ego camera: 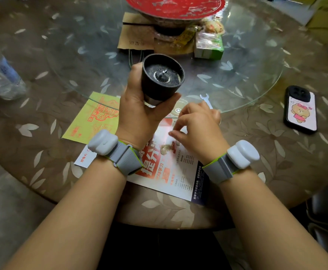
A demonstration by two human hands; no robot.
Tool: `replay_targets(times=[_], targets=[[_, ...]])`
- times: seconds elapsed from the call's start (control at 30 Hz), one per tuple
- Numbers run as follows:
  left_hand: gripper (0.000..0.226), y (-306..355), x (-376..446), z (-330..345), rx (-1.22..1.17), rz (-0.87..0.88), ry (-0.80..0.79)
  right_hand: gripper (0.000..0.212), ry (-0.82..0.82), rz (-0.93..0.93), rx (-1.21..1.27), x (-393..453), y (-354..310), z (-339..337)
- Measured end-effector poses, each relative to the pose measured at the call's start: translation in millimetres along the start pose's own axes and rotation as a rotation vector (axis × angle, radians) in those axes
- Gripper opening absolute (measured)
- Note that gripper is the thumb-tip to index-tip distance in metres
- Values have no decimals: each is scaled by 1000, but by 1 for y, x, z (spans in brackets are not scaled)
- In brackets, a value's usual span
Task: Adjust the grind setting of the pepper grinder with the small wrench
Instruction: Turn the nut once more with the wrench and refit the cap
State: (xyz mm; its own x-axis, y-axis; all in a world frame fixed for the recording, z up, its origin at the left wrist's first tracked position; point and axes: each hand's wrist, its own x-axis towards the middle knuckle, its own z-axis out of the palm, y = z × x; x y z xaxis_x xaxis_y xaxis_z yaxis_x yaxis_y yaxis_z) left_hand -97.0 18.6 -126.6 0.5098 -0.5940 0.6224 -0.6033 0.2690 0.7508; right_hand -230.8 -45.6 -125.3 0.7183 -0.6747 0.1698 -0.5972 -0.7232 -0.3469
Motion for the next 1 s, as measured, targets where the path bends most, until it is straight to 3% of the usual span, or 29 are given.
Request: replay_targets(times=[0.3,0.47,0.6,0.7,0.73,0.8,0.87,1.0], targets=[[64,-5,1,-5,-65,-79,125,25,40,47,100,-9,-5,1],[60,-5,0,-5,-58,-89,111,20,52,58,142,-12,-7,2],[60,-2,-2,-5,-31,-104,77,3,58,66,191,-9,-6,3],[59,1,-3,-5,-27,-107,60,41,33,41,227,-11,-8,2],[59,1,-3,-5,-26,-104,64,39,46,52,242,-12,-10,0],[60,1,-3,-5,-22,-106,70,14,112,75,275,-12,-8,-1],[60,2,-3,-5,-15,-104,68,22,137,85,287,-13,-6,0],[58,3,-4,-5,-7,-95,65,14,131,105,224,-17,-2,7]])
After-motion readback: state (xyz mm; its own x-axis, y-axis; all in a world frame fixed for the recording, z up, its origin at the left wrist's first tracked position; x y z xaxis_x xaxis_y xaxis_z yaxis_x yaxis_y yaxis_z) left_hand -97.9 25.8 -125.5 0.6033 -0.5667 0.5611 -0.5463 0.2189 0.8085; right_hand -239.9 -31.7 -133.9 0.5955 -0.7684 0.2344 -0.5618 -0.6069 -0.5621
